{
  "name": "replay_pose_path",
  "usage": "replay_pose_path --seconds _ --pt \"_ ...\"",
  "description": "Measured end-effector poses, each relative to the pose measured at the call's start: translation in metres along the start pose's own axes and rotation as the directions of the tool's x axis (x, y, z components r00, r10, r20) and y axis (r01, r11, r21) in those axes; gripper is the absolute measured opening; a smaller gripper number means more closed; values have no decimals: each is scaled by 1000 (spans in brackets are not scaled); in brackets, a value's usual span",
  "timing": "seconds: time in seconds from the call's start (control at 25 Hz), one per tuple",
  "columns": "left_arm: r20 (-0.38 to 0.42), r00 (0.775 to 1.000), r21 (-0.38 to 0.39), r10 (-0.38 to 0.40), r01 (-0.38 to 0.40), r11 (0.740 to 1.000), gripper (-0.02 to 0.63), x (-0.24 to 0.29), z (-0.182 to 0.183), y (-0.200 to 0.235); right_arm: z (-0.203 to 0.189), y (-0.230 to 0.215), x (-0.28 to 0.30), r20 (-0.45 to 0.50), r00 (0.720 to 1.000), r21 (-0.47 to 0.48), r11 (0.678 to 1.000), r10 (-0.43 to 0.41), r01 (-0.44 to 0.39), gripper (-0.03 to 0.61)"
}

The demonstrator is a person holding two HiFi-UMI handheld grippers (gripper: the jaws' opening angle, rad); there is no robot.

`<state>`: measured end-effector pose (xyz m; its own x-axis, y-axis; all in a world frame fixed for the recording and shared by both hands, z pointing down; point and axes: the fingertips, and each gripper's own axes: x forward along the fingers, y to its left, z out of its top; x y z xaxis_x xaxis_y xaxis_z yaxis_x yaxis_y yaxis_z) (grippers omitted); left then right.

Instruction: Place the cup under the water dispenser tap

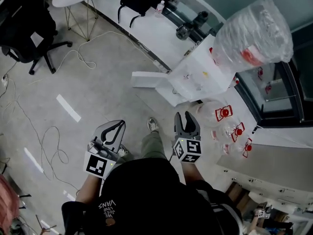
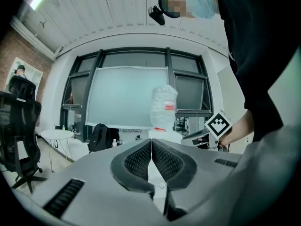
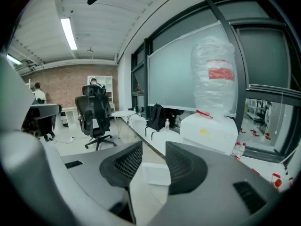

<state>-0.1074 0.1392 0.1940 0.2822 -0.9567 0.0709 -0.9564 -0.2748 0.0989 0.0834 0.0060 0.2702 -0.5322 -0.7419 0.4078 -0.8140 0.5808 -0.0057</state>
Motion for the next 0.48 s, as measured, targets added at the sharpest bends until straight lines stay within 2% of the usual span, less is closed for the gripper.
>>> replay_pose_path --seconds 0.08,0.2,0.24,0.36,0.48 --pt "-10 1000 21 15 -15 1000 20 13 -5 9 -7 -6 22 -28 1000 -27 1000 13 -14 135" --pt "-77 997 164 -14 27 986 20 36 -21 20 -17 -16 56 -48 999 -50 999 18 -21 135" --pt "-92 996 175 -17 33 984 20 44 -27 26 -21 -20 67 -48 999 -50 999 10 -13 135" --pt "-123 992 147 -19 38 988 20 67 -48 43 -34 -31 98 -60 998 -58 998 -8 5 135" --pt "-120 992 123 -29 44 991 20 88 -69 51 -58 -40 129 -90 996 -80 997 -3 -5 135"
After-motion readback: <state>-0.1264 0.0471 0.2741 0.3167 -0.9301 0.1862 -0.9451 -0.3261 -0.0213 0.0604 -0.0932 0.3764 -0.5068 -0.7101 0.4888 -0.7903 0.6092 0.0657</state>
